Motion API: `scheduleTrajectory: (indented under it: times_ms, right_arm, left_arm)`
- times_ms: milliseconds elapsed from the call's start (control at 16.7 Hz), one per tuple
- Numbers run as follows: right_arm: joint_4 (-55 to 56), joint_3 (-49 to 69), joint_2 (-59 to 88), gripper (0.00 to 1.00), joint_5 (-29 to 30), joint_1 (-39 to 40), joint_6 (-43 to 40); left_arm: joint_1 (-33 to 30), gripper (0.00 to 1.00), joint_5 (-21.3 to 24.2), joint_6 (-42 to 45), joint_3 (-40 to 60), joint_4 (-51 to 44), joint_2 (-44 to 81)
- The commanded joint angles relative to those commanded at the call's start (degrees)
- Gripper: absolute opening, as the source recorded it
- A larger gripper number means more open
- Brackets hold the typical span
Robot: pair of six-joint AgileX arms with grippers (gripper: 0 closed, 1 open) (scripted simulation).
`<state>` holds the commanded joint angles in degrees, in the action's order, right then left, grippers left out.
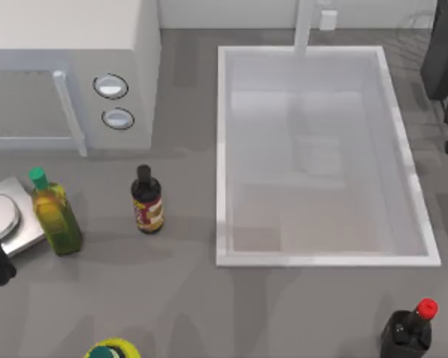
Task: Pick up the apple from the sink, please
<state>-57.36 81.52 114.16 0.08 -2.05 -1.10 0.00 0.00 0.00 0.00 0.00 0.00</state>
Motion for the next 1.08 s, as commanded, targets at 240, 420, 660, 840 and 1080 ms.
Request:
scheduleTrajectory:
  times_ms: [240,420,660,840,1080]
  right_arm:
    - [0.0,0.0,0.0,0.38,0.0,0.0,0.0]
    - [0.0,0.0,0.0,0.6,0.0,0.0,0.0]
    - [0.0,0.0,0.0,0.9,0.0,0.0,0.0]
    - [0.0,0.0,0.0,1.0,0.0,0.0,0.0]
    - [0.0,0.0,0.0,1.0,0.0,0.0,0.0]
  left_arm:
    - [0.0,1.0,0.0,0.0,0.0,0.0,0.0]
    - [0.0,1.0,0.0,0.0,0.0,0.0,0.0]
    - [0.0,1.0,0.0,0.0,0.0,0.0,0.0]
    - [0.0,1.0,0.0,0.0,0.0,0.0,0.0]
    - [0.0,1.0,0.0,0.0,0.0,0.0,0.0]
